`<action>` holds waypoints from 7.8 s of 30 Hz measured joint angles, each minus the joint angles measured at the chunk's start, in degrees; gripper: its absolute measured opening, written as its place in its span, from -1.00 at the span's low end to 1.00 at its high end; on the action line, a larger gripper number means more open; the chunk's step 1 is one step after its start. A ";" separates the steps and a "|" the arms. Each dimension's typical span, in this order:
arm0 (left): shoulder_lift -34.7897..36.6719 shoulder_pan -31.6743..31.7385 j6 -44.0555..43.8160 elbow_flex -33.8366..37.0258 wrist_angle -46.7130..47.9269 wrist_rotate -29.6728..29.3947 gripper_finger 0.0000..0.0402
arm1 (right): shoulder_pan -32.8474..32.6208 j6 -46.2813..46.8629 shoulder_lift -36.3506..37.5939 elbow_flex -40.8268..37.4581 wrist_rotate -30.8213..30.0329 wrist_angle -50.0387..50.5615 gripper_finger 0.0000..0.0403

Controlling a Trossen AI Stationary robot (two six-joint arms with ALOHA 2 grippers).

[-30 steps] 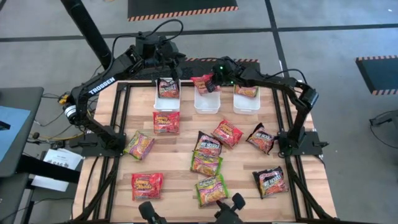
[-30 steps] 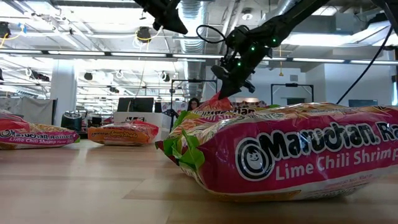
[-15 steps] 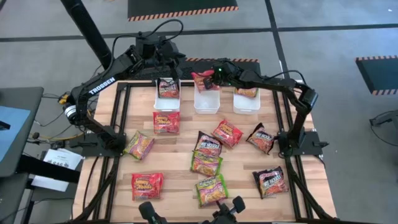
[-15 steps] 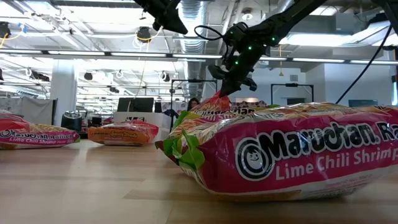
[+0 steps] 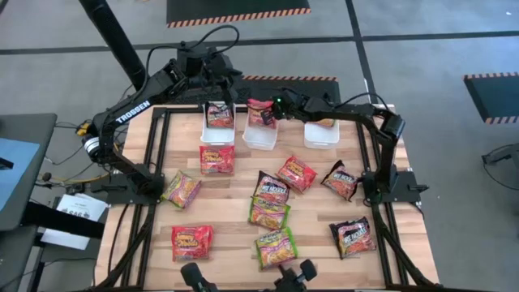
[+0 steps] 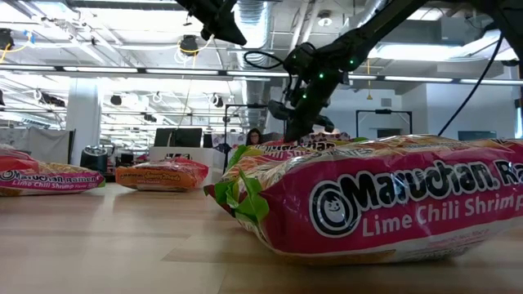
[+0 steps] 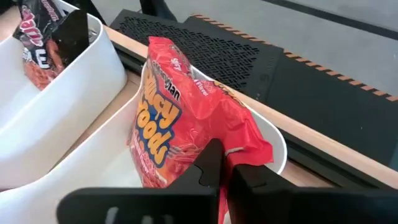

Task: Sort Maruchan noodles
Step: Put the orange noodle pack into the middle white bin, then put the green noodle pack into the right white bin

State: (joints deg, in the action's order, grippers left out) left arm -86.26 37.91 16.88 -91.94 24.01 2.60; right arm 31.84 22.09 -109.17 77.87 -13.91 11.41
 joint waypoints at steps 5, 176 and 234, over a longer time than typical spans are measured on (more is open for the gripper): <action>0.00 0.00 0.73 0.00 0.87 -0.01 -0.77 | 1.05 -1.96 0.46 0.07 -0.24 0.36 -0.74; 15.02 -42.99 -29.39 0.24 49.01 4.00 -0.25 | -38.52 4.20 -5.68 39.04 10.76 66.60 -0.98; 15.01 -19.27 -24.00 0.26 42.55 -10.98 -0.25 | 17.32 -31.80 22.63 -0.66 7.45 49.35 -0.98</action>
State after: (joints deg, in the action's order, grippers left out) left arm -71.25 18.64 -7.12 -91.68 66.55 -8.38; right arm 49.17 -9.71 -86.54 77.21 -6.46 60.76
